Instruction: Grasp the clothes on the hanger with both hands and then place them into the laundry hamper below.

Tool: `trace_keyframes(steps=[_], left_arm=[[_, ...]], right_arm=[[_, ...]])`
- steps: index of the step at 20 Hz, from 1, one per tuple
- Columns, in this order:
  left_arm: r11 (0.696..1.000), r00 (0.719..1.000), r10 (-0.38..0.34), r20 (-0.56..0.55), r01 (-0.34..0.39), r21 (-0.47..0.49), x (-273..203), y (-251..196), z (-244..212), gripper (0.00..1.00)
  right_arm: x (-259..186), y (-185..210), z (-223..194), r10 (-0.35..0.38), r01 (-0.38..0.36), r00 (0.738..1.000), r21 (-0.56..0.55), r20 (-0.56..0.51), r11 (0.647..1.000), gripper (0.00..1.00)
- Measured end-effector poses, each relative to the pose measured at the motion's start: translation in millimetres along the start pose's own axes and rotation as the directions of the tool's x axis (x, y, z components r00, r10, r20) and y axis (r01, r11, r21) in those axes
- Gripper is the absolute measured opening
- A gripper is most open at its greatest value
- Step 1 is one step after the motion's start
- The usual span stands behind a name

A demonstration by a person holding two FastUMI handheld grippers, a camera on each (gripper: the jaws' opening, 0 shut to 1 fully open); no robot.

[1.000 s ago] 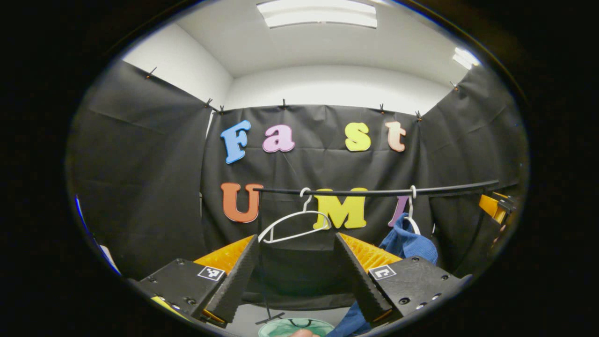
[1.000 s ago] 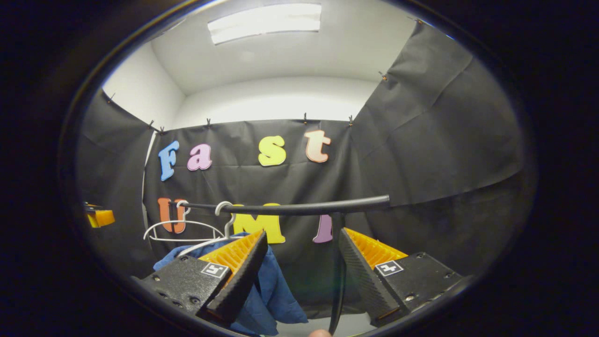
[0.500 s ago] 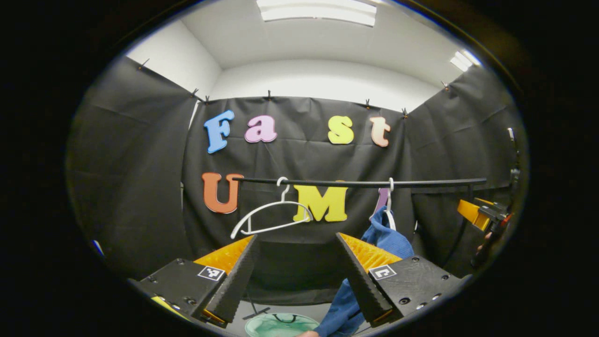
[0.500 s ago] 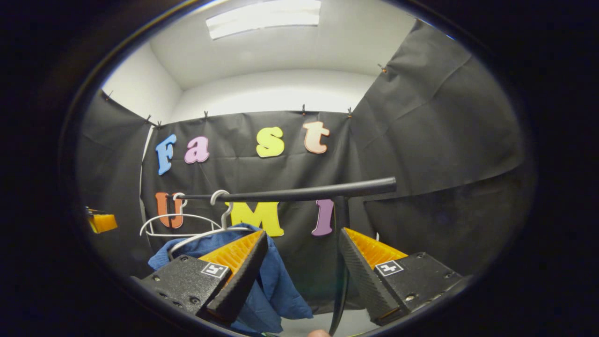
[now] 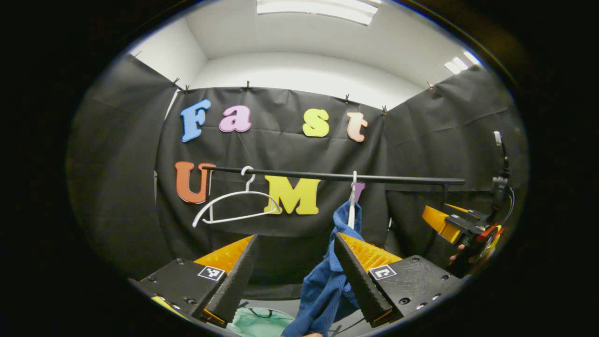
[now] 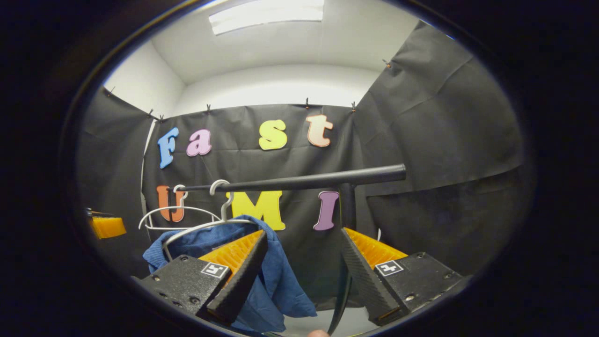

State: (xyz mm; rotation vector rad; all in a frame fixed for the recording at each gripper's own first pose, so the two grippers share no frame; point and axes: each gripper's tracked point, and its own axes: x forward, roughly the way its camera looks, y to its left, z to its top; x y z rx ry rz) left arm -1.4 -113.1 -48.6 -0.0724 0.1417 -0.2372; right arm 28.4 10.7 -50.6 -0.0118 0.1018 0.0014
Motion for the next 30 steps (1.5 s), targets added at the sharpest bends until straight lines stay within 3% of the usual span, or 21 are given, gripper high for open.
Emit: trace_keyframes(steps=[1, 7, 10, 14, 17, 20, 21, 22, 25, 28, 30], left_arm=[[1.000, 1.000, -0.016, -0.010, 0.016, 0.010, 1, -8, -3, 1.00], [0.994, 0.991, -0.107, -0.075, 0.109, 0.023, 4, -56, -25, 1.00], [0.993, 0.988, -0.119, -0.101, 0.121, 0.009, 4, -65, -35, 0.96], [0.985, 0.976, -0.170, -0.135, 0.165, -0.045, 3, -80, -43, 1.00], [0.983, 0.974, -0.182, -0.136, 0.181, -0.023, 3, -87, -46, 1.00], [0.992, 0.979, -0.125, -0.158, 0.128, 0.008, 18, -81, -60, 1.00], [0.994, 0.981, -0.106, -0.162, 0.109, 0.007, 21, -76, -62, 0.85], [0.996, 0.983, -0.083, -0.166, 0.086, 0.008, 24, -69, -65, 0.93], [1.000, 0.983, -0.003, -0.183, 0.005, 0.012, 37, -45, -73, 0.85], [0.998, 0.978, 0.069, -0.199, -0.067, 0.018, 48, -19, -80, 0.93], [0.994, 0.972, 0.111, -0.208, -0.109, 0.018, 58, -2, -85, 0.84]], right_arm=[[2, 1, -2, 0.003, -0.003, 1.000, 0.002, -0.006, 1.000, 0.99], [6, 1, -14, 0.031, -0.032, 0.999, -0.011, -0.028, 0.999, 0.99], [7, 2, -19, 0.046, -0.047, 0.998, -0.021, -0.036, 0.999, 0.99], [12, 3, -25, 0.061, -0.062, 0.997, -0.021, -0.055, 0.998, 0.96], [17, 6, -30, 0.072, -0.074, 0.995, -0.021, -0.062, 0.997, 0.96], [24, 10, -38, 0.079, -0.082, 0.994, -0.045, -0.078, 0.996, 0.96], [28, 12, -39, 0.082, -0.086, 0.993, -0.049, -0.081, 0.995, 0.96], [32, 14, -43, 0.085, -0.090, 0.993, -0.051, -0.088, 0.995, 0.96], [48, 19, -58, 0.077, -0.083, 0.990, -0.049, -0.117, 0.995, 0.96], [72, 27, -75, 0.045, -0.053, 0.987, -0.049, -0.154, 0.997, 0.96], [88, 34, -87, 0.014, -0.026, 0.984, -0.060, -0.180, 0.998, 0.96]])
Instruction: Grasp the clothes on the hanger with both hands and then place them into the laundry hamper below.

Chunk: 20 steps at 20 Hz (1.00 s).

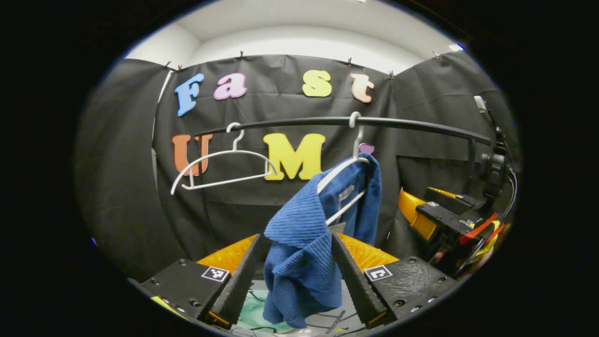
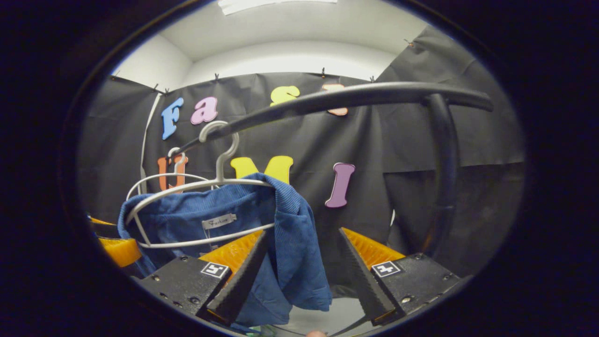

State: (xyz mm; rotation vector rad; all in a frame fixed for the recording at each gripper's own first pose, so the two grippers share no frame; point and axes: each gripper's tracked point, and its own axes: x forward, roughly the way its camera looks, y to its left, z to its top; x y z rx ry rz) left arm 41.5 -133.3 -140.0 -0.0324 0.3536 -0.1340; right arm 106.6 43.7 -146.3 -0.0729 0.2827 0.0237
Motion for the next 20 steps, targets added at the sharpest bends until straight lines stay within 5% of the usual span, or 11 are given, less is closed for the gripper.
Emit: trace_keyframes(steps=[2, 4, 7, 8, 11, 18, 19, 20], left_arm=[[0.999, 0.999, 0.033, -0.006, -0.033, -0.020, 12, 11, -1, 1.00], [0.998, 0.998, 0.056, -0.008, -0.056, -0.033, 22, 20, 0, 0.89], [0.996, 0.996, 0.086, -0.006, -0.086, -0.036, 30, 36, 2, 0.88], [0.995, 0.996, 0.087, -0.009, -0.087, -0.044, 34, 38, 2, 1.00], [0.993, 0.996, 0.093, -0.017, -0.094, -0.076, 43, 48, 6, 0.93], [0.991, 0.996, 0.093, -0.013, -0.094, -0.097, 70, 68, 21, 0.68], [0.992, 0.996, 0.091, -0.011, -0.091, -0.090, 74, 67, 22, 0.68], [0.992, 0.995, 0.099, -0.009, -0.099, -0.084, 76, 68, 22, 0.84]], right_arm=[[19, 4, -5, -0.028, 0.028, 1.000, -0.002, -0.013, 1.000, 0.96], [33, 6, -6, -0.062, 0.062, 0.998, 0.003, -0.015, 0.998, 0.96], [51, 2, -7, -0.123, 0.123, 0.992, -0.005, -0.008, 0.992, 0.96], [54, 4, -10, -0.127, 0.126, 0.992, -0.011, -0.019, 0.992, 0.96], [55, 1, -12, -0.174, 0.174, 0.985, -0.025, -0.016, 0.985, 0.94], [48, -8, -5, -0.238, 0.238, 0.971, -0.063, 0.005, 0.969, 0.46], [48, -10, -5, -0.240, 0.240, 0.971, -0.066, 0.008, 0.968, 0.42], [47, -11, -4, -0.238, 0.238, 0.971, -0.066, 0.009, 0.969, 0.38]])
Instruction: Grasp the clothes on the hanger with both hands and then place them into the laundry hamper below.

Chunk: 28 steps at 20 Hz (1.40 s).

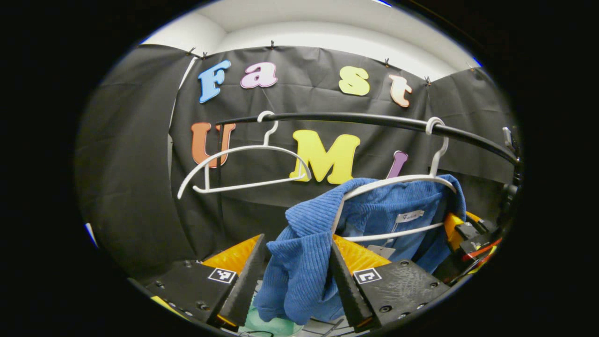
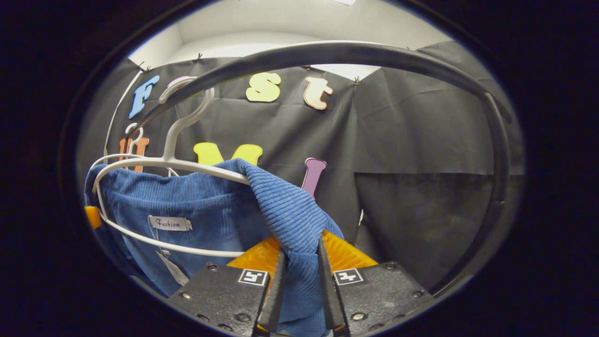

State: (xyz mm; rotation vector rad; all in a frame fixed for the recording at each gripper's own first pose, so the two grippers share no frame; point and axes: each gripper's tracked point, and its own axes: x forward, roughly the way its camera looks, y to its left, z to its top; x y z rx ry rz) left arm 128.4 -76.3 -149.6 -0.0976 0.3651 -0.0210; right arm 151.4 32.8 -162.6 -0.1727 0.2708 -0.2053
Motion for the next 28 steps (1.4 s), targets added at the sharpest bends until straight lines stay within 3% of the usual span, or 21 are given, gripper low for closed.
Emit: trace_keyframes(steps=[1, 3, 5, 8, 10, 15, 19, 22, 25, 27, 28], left_arm=[[1.000, 1.000, 0.008, -0.001, -0.008, -0.006, 2, 0, -1, 0.69], [0.999, 0.999, 0.036, -0.007, -0.036, -0.004, 2, 1, -4, 0.65], [0.999, 0.999, 0.040, -0.010, -0.040, 0.008, 4, 2, -5, 0.46], [0.998, 1.000, -0.025, -0.005, 0.026, 0.049, 10, 0, 3, 0.18], [0.994, 0.997, -0.080, -0.010, 0.080, 0.070, 16, 7, 9, 0.06], [0.982, 0.988, -0.153, -0.007, 0.153, 0.110, 23, 33, 37, 0.06], [0.959, 0.960, -0.275, -0.047, 0.278, 0.062, 20, 35, 46, 0.07], [0.914, 0.917, -0.390, -0.082, 0.396, 0.090, 21, 34, 56, 0.10], [0.842, 0.848, -0.523, -0.087, 0.530, 0.104, 23, 32, 67, 0.07], [0.808, 0.815, -0.576, -0.071, 0.580, 0.106, 30, 32, 75, 0.10], [0.797, 0.803, -0.592, -0.070, 0.596, 0.095, 34, 31, 77, 0.06]], right_arm=[[-1, -1, -1, 0.003, -0.003, 1.000, 0.002, -0.002, 1.000, 0.37], [-1, -4, -2, 0.004, -0.004, 1.000, 0.008, -0.005, 1.000, 0.33], [-1, -3, -1, 0.012, -0.012, 1.000, 0.004, -0.002, 1.000, 0.27], [0, -2, -2, 0.036, -0.036, 0.999, -0.026, -0.006, 0.999, 0.15], [1, -4, -1, 0.047, -0.047, 0.999, -0.049, -0.009, 0.998, 0.13], [-6, -19, 14, 0.016, -0.017, 1.000, -0.120, -0.008, 0.993, 0.10], [-7, -20, 20, 0.022, -0.027, 0.999, -0.163, -0.033, 0.986, 0.09], [-6, -24, 23, 0.039, -0.047, 0.998, -0.176, -0.051, 0.983, 0.09], [-10, -32, 18, 0.064, -0.074, 0.994, -0.104, -0.094, 0.992, 0.10], [-10, -33, 19, 0.065, -0.073, 0.992, -0.077, -0.105, 0.994, 0.10], [-10, -36, 21, 0.055, -0.064, 0.993, -0.087, -0.104, 0.994, 0.09]])
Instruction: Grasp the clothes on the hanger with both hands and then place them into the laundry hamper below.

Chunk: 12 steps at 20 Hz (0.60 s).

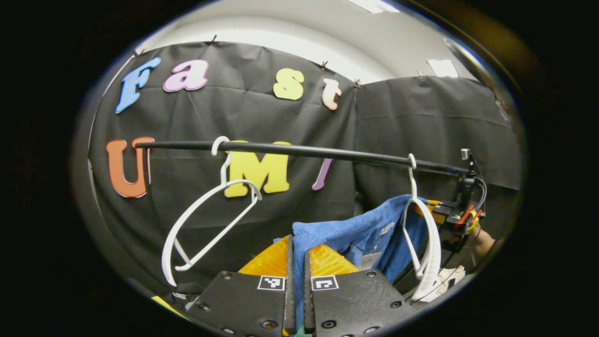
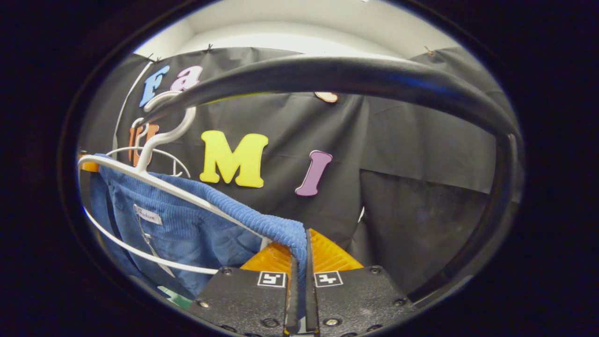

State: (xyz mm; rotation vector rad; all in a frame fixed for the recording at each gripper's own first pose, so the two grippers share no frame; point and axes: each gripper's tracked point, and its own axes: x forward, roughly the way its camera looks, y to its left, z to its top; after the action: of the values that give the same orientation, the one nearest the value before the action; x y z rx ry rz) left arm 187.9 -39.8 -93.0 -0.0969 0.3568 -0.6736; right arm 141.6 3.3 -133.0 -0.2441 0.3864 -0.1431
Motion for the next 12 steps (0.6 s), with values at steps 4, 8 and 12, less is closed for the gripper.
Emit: trace_keyframes(steps=[4, 8, 12], left_arm=[[0.999, 0.999, -0.037, 0.013, 0.037, -0.021, 27, 0, 0, 0.06], [0.996, 0.996, -0.085, 0.024, 0.085, -0.009, 49, -11, -5, 0.10], [0.992, 0.992, -0.125, -0.014, 0.125, 0.024, 79, -18, -32, 0.07]], right_arm=[[2, -12, 10, -0.068, 0.069, 0.997, -0.061, 0.024, 0.996, 0.09], [9, -24, 11, -0.120, 0.120, 0.993, -0.044, 0.011, 0.992, 0.09], [21, -23, -1, -0.144, 0.143, 0.989, -0.047, -0.019, 0.989, 0.09]])
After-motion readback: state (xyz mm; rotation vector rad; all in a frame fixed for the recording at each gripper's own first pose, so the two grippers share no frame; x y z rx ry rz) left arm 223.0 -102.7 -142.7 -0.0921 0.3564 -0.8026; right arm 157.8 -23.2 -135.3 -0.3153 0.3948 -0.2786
